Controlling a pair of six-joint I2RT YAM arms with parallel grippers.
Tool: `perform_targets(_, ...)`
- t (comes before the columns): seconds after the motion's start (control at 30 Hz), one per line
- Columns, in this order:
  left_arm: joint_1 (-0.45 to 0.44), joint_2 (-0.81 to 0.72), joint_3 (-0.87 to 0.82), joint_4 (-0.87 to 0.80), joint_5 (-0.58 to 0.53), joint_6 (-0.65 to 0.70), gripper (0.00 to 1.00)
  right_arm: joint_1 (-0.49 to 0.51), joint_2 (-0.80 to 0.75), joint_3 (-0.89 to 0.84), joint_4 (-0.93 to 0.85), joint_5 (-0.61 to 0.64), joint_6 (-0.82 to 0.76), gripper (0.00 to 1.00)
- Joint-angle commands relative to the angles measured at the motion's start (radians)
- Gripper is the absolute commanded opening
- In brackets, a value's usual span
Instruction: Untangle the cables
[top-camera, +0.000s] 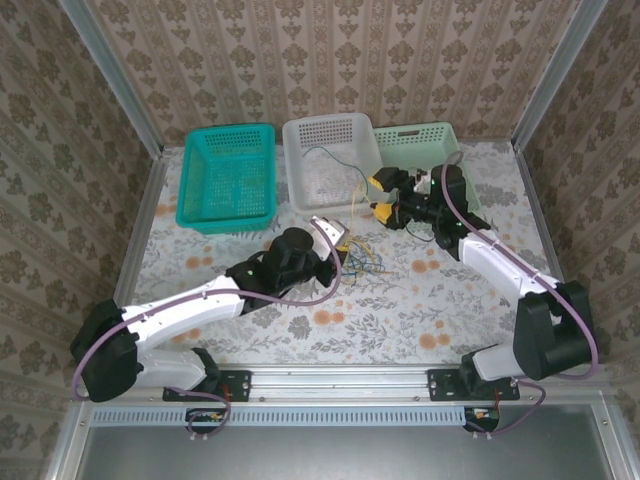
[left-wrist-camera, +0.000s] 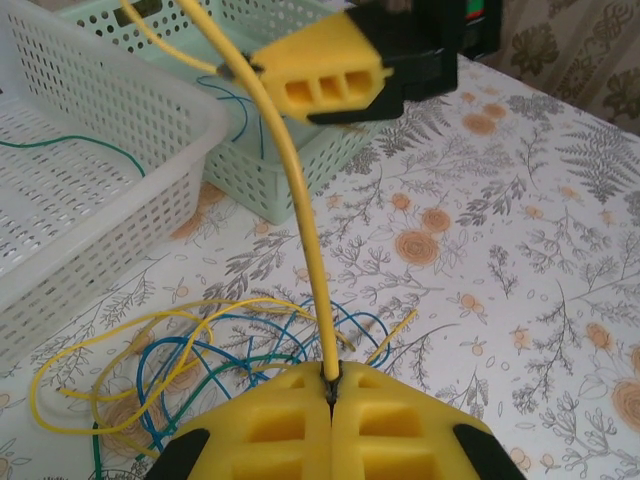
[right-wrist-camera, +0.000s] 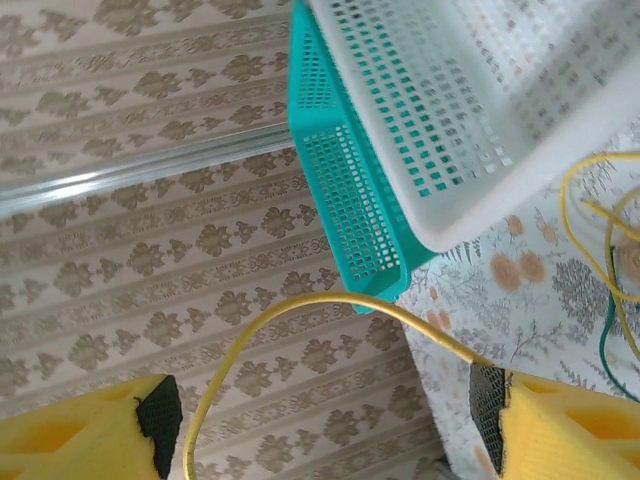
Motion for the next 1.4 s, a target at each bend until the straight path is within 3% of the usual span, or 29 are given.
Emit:
perform_targets(0.0,-0.021,0.001,0.023,-0.027,-0.044,0.058,0.00,-0.001,0.013,-0.033,0.101,-0.043,0.196,0.81)
perform_targets(0.27,-0.058,0.029,0.056,-0.064,-0.074,0.129,0.00,0.003,0.042,-0.084,0.233,-0.008,0.368,0.83)
perform_targets(0.37,-0.072,0.042,0.063,-0.075,-0.099,0.140,0.00,0.017,0.074,-0.094,0.362,-0.004,0.463,0.83)
perform_targets(0.57,-0.083,0.044,0.059,-0.074,-0.127,0.156,0.00,0.032,0.066,-0.104,0.349,0.004,0.483,0.83)
perform_targets(0.7,-0.100,0.043,0.065,-0.082,-0.133,0.177,0.00,0.029,0.117,-0.092,0.380,-0.001,0.478,0.76)
perform_targets(0.83,-0.105,0.021,0.046,-0.089,-0.155,0.167,0.00,0.020,0.150,-0.046,0.346,0.003,0.393,0.42)
perform_targets(0.9,-0.103,-0.001,0.026,-0.087,-0.162,0.156,0.00,0.012,0.142,0.002,0.251,-0.003,0.306,0.23)
perform_targets(1.1,-0.098,-0.048,-0.021,-0.090,-0.169,0.123,0.00,-0.019,0.063,0.200,-0.127,0.047,-0.124,0.00)
perform_targets(1.23,-0.088,-0.055,-0.034,-0.090,-0.143,0.093,0.00,0.007,-0.001,0.367,-0.404,0.150,-0.516,0.00)
perform_targets(1.37,-0.058,-0.043,-0.032,-0.080,-0.076,0.049,0.00,0.122,-0.068,0.469,-0.584,0.311,-0.871,0.00)
